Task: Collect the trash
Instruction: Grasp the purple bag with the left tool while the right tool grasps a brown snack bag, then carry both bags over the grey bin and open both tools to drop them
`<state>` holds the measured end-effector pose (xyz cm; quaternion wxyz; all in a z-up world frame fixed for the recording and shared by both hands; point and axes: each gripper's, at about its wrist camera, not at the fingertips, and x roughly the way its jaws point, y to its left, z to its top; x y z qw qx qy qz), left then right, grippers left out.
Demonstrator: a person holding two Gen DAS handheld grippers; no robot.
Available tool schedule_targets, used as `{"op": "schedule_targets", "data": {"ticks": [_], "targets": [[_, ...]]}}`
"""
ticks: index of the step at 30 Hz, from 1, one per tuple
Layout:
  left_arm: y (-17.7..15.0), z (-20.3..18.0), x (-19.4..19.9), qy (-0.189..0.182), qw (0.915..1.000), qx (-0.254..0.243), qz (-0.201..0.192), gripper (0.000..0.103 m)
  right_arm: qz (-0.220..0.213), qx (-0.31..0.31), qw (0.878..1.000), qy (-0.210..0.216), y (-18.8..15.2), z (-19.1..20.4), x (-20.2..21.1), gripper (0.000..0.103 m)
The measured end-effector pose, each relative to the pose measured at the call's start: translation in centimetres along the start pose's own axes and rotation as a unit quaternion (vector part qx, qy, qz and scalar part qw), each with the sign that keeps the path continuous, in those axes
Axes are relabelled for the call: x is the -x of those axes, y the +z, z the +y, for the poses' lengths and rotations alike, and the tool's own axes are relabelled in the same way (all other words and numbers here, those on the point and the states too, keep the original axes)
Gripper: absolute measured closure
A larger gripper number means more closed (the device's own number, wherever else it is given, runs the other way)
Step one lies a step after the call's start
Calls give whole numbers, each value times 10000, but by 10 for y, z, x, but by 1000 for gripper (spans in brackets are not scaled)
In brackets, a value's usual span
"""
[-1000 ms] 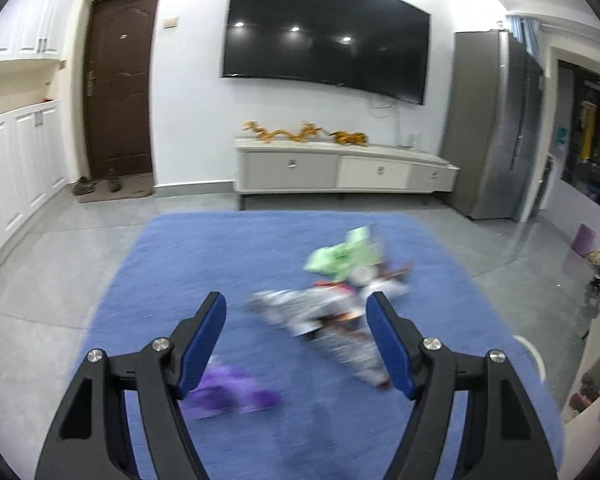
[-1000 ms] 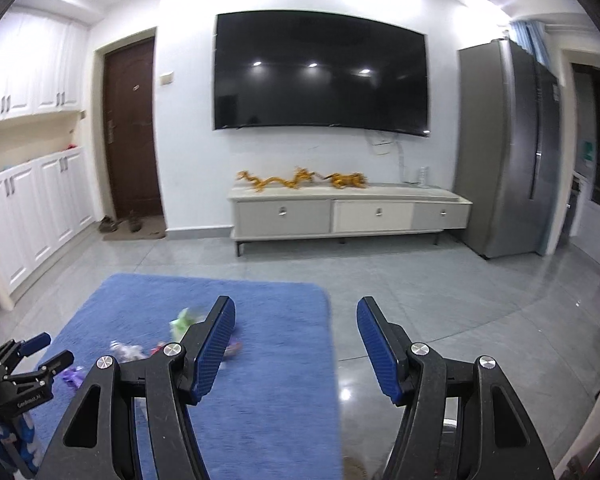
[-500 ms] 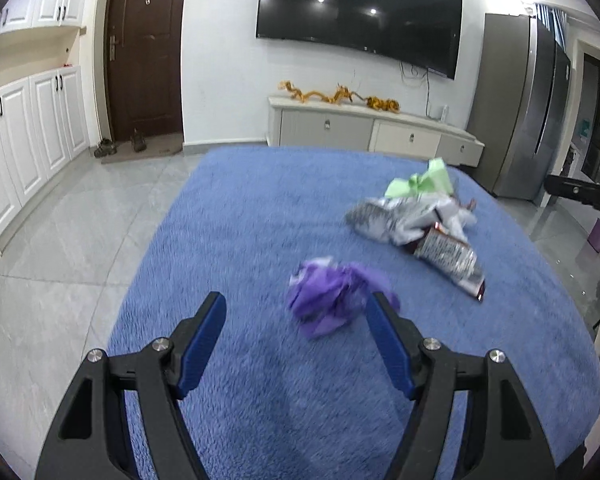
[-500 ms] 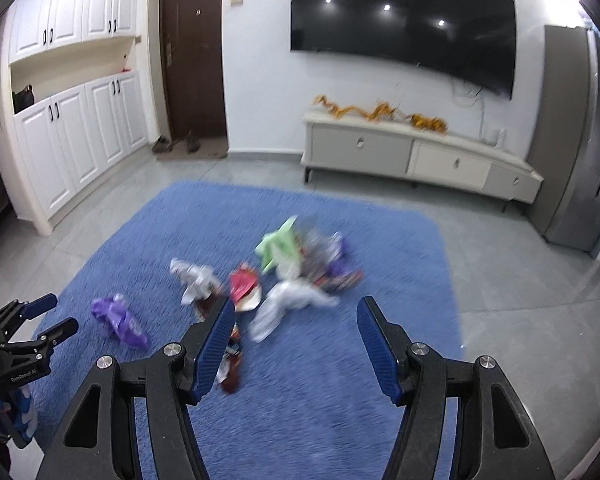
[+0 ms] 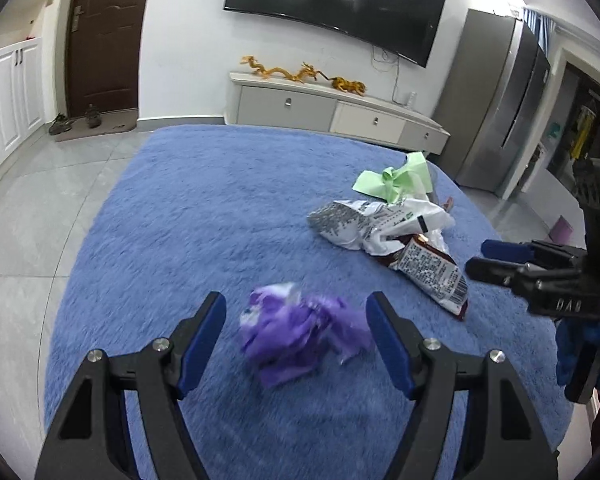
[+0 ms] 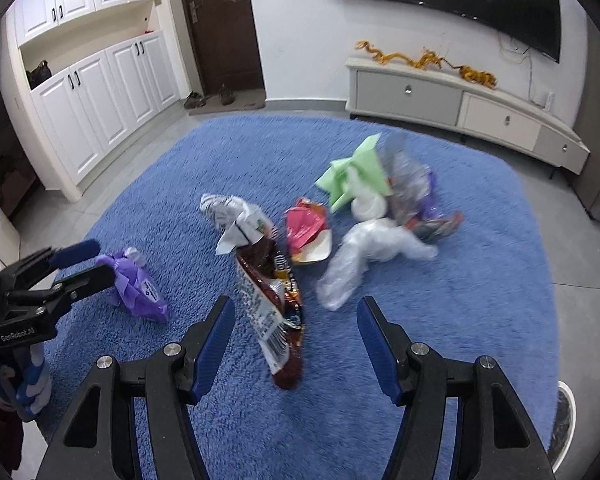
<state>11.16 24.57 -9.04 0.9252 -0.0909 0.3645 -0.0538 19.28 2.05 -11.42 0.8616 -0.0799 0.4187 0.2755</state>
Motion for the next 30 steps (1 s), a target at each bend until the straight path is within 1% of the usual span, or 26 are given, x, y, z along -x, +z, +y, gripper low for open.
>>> {"op": "schedule_targets", "data": {"ticks": [4,5,6,7,9,10,11,12,14,17,22,30], "targets": [[0,-6,-22,38,9996,-8,271,32,155,40,9997,166,-1,4,-16,42],[-2,-6,-28,50,9993,33,376,32,179,46,9997,172,-1,4,-19,44],[-3,-5,-31,41,9991,83,419,32,200,45,9996,184,-2,4,-22,49],[-3,-2,-32,27,9989,139,443,32,220,31,9995,206,-2,4,-25,52],[-2,1,-33,11,9985,255,486,33,242,-5,9994,253,-2,2,-30,64],[-2,4,-33,15,9982,325,496,34,252,-12,9993,282,-3,1,-32,69],[-2,5,-34,-14,9980,380,506,42,252,-20,9991,347,-4,2,-33,78],[-3,7,-33,-61,9976,444,529,43,242,-27,9988,421,-4,3,-33,85],[-5,8,-30,-86,9972,545,501,49,230,9,9985,492,-8,6,-30,88],[-10,10,-23,-168,9965,678,459,53,199,93,9979,607,-17,12,-20,92],[-19,2,-6,-171,9967,709,352,56,103,-25,9976,689,-36,8,4,93],[-28,-20,21,-145,9982,539,226,56,-239,-318,9978,521,-55,-14,50,94]]}}
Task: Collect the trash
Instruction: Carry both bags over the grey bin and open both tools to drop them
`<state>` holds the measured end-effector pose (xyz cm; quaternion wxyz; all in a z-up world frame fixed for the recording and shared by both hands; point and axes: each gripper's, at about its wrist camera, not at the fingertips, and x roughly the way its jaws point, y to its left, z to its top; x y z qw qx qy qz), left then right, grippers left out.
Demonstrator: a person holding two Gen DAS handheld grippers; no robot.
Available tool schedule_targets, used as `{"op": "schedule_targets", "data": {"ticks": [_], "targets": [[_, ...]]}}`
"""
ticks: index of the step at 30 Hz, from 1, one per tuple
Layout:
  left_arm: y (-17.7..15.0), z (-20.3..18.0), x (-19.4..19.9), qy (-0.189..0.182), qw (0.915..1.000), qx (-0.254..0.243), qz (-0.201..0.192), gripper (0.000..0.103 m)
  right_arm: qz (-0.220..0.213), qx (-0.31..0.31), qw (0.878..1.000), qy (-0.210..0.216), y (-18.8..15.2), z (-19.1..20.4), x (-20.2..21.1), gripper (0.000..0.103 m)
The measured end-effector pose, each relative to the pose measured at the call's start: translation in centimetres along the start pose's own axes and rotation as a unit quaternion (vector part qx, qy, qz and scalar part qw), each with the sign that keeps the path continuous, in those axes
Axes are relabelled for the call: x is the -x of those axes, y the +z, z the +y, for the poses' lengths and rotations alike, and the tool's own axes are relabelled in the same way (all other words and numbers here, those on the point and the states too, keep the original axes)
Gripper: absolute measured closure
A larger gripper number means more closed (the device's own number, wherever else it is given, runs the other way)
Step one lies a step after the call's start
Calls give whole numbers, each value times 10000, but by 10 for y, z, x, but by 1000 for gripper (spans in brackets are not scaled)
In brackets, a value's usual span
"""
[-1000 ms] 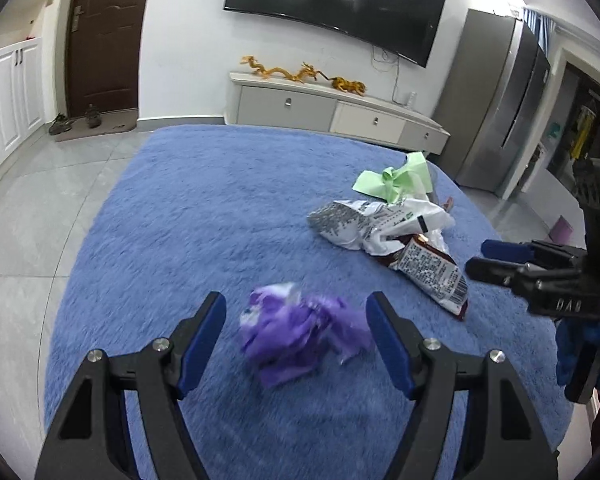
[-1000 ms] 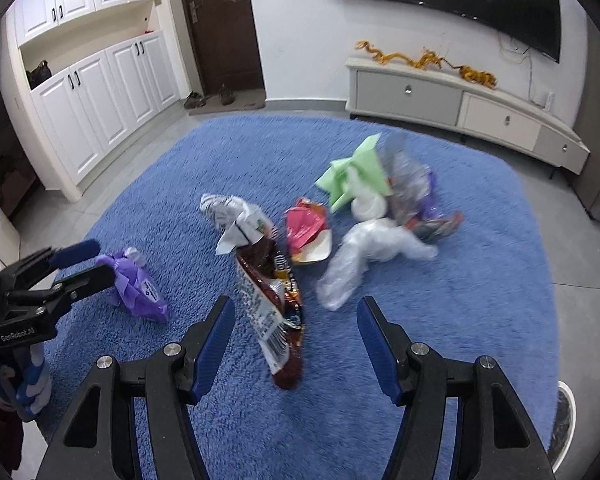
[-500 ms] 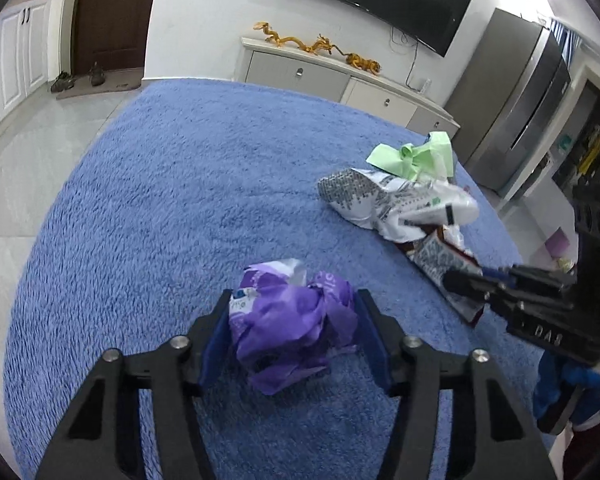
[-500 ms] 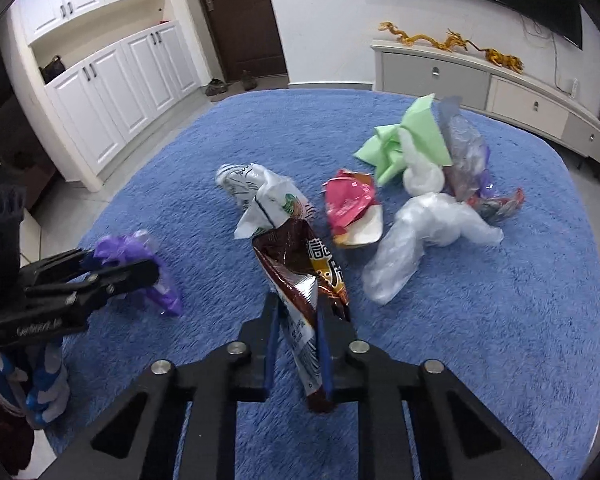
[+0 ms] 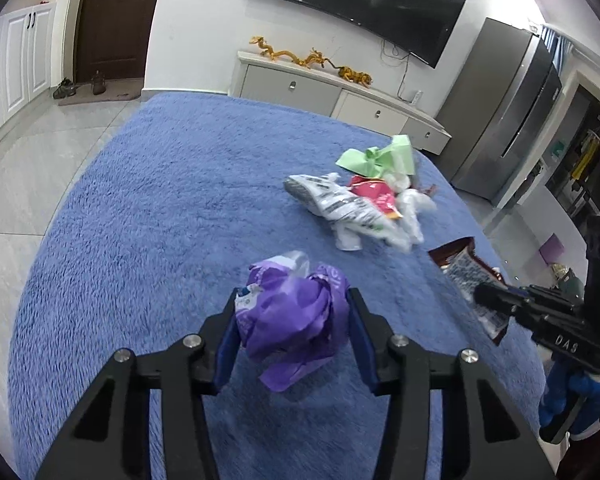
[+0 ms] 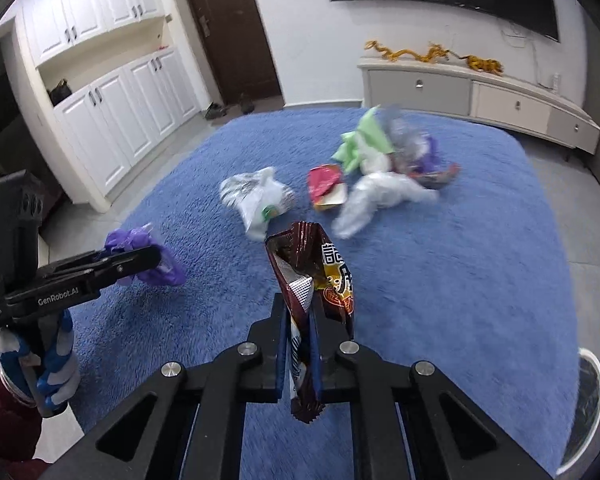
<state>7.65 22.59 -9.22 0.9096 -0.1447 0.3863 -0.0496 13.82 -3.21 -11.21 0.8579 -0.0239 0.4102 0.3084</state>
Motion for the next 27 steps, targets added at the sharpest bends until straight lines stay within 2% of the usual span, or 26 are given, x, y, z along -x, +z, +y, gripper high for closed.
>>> {"op": "schedule_targets", "data": {"ticks": [8,14,18,27], "targets": [[1,-40,20,-170,9992,-332,-125,57,-582,-392,9969,-343,-12,-33,59,94],[18,-106,9,-551,9950,-826,-95,57,-974,-865,9886,-753,-26,-82,102,94],[25,-168,-11,-825,9876,-1339,13,57,-1155,-1342,9778,-1122,-44,-127,130,94],[23,-325,-84,-1592,9595,-2218,698,57,-1263,-2541,9380,-1991,-99,-246,188,93]]}}
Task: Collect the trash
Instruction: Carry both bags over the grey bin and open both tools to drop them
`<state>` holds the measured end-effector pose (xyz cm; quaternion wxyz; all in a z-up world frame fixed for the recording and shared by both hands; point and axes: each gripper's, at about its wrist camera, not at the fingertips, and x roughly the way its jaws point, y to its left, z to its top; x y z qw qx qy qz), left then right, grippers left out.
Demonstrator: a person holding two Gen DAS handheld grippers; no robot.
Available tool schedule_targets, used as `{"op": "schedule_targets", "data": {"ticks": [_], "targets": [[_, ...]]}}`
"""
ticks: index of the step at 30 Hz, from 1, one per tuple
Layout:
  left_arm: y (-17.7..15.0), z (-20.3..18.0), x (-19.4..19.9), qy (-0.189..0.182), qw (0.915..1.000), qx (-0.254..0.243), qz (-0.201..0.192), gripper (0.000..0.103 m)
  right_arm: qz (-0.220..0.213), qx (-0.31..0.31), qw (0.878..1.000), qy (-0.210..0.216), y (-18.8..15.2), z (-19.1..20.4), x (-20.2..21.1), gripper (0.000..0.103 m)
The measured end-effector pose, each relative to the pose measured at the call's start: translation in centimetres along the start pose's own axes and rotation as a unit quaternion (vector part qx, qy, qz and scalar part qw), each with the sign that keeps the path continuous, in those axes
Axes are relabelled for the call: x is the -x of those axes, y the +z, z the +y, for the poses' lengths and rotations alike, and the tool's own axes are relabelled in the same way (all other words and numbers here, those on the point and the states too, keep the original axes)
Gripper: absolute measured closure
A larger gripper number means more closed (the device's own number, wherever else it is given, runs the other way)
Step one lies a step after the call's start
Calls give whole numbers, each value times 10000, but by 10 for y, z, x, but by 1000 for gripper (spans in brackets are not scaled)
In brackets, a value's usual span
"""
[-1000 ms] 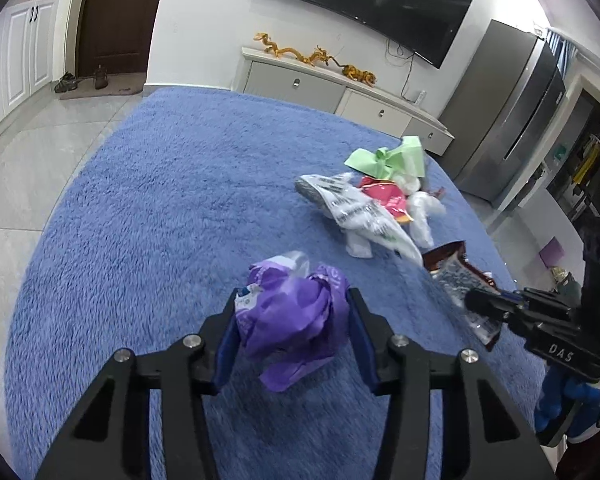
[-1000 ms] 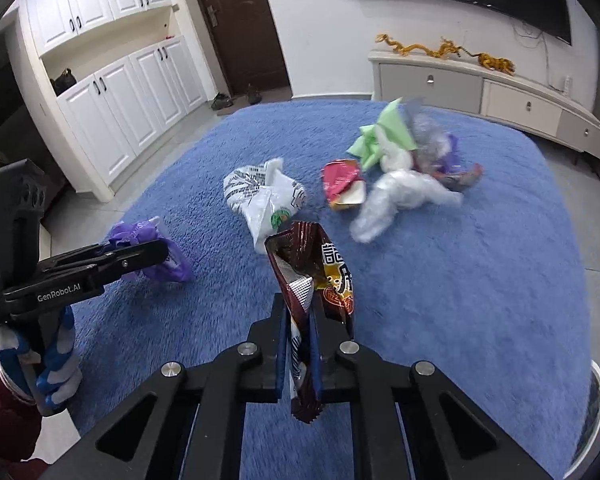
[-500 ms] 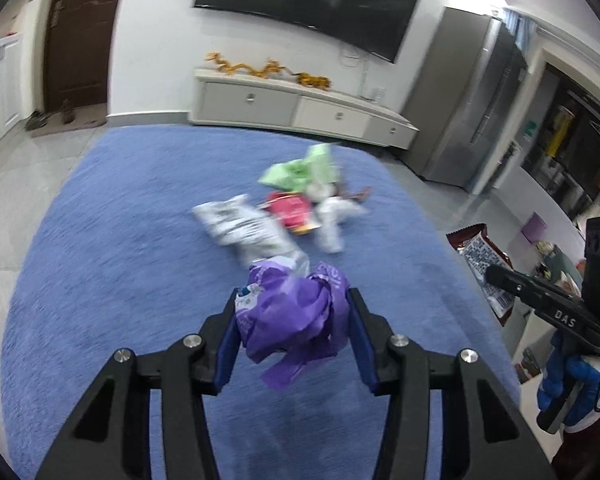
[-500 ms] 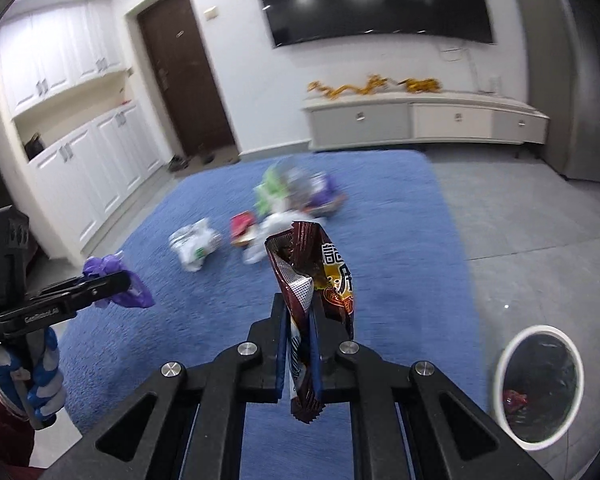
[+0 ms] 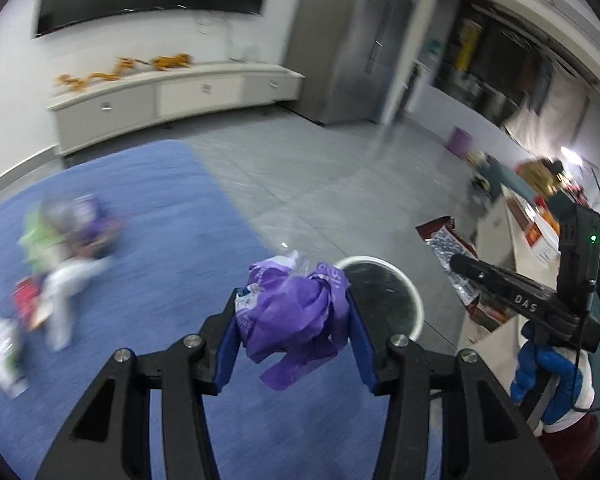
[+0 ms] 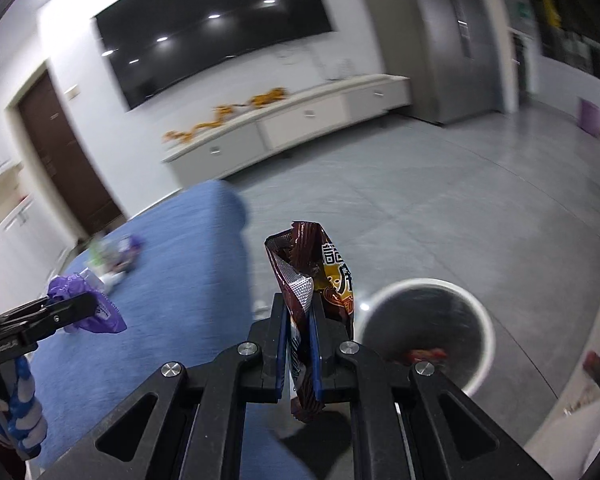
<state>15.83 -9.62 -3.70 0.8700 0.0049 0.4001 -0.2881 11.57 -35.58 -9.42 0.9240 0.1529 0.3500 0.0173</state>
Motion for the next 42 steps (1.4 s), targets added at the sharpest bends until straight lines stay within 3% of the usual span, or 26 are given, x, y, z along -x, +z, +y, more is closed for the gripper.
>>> {"op": "schedule_targets", "data": {"ticks": [8,12,19,20,23,32,42], "targets": [[50,-76,-113,-504,9959,-368,657,56,200,-774,9958,-438,6,-96,-25,93],[61,-95,-168,-684,9918,-333,1024,56,335,-1132,9917,-516,2,-136,-48,93],[62,-112,-236,-900,9861,-128,1391,48,670,-1389,9865,-547,-6,-169,-87,89],[62,-112,-244,-962,9848,-55,1444,46,706,-1406,9860,-556,-7,-170,-92,87],[61,-117,-264,-1106,9811,106,1583,38,750,-1408,9847,-706,-14,-176,-97,63],[55,-119,-267,-1076,9808,61,1628,38,707,-1427,9830,-919,-16,-174,-86,62],[60,-116,-217,-1175,9841,83,1330,38,259,-1428,9843,-1008,-10,-147,-34,62]]}}
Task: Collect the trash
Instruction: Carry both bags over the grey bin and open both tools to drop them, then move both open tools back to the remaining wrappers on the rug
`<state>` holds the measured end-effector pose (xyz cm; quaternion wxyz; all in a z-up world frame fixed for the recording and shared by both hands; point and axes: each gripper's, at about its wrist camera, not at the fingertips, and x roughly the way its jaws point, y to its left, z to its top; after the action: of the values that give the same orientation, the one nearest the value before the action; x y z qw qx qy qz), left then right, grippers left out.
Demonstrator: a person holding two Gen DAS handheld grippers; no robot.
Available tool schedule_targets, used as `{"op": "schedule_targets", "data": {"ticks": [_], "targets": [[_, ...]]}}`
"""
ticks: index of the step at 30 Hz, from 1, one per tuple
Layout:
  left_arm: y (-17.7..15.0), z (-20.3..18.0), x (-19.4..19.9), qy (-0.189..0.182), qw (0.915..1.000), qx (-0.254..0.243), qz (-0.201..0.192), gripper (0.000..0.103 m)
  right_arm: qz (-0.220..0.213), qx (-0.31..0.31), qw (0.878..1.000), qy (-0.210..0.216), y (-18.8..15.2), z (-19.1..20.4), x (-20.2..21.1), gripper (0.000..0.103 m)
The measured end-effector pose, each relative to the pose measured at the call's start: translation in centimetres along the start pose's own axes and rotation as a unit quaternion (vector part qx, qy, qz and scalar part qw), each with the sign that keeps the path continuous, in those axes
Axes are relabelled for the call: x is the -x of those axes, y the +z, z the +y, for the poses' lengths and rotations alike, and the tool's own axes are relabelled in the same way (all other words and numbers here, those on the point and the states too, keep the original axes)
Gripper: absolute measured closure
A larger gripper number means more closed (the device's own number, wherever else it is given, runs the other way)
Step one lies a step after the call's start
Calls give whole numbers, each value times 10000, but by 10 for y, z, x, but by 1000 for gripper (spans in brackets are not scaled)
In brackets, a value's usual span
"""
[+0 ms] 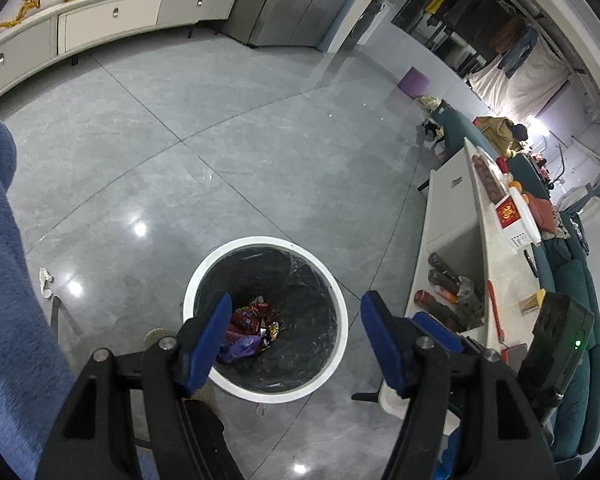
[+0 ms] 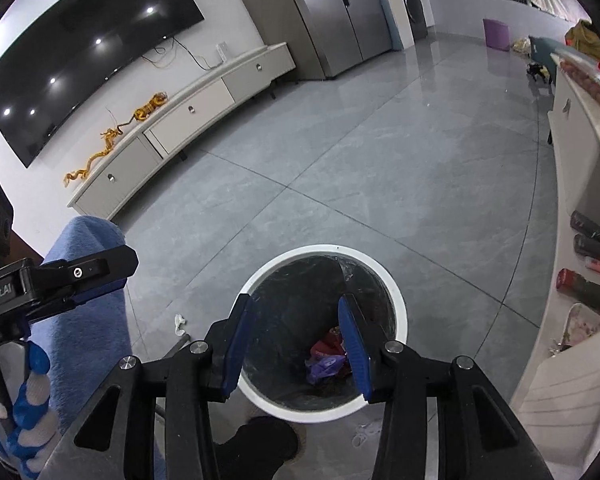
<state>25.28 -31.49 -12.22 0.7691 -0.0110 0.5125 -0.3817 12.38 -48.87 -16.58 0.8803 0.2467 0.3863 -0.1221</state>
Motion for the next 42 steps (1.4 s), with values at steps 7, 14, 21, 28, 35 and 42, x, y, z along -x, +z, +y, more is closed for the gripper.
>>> {"op": "schedule_targets", "data": {"ticks": [7,14,21,28,35,42], "targets": [[-16,-8,73,184,9973,-167,-698,38,-390,248,9989,125,8,39,52,62],[-44,13,169,484,9859,-113,-1598,38,-863,925,9911,413,13,115,109,62],[-89,67,252,929,9736,106,-2085,38,-1192,1639,9767,710,5,199,154,62],[-148,135,319,1418,9614,394,-2325,38,-1354,2121,9632,948,-14,266,178,62],[-209,216,388,1920,9425,863,-2594,38,-1284,2447,9548,1098,-31,318,175,62],[-248,282,437,2576,9227,1155,-2624,38,-1074,2725,9476,1279,-45,360,153,62]]}}
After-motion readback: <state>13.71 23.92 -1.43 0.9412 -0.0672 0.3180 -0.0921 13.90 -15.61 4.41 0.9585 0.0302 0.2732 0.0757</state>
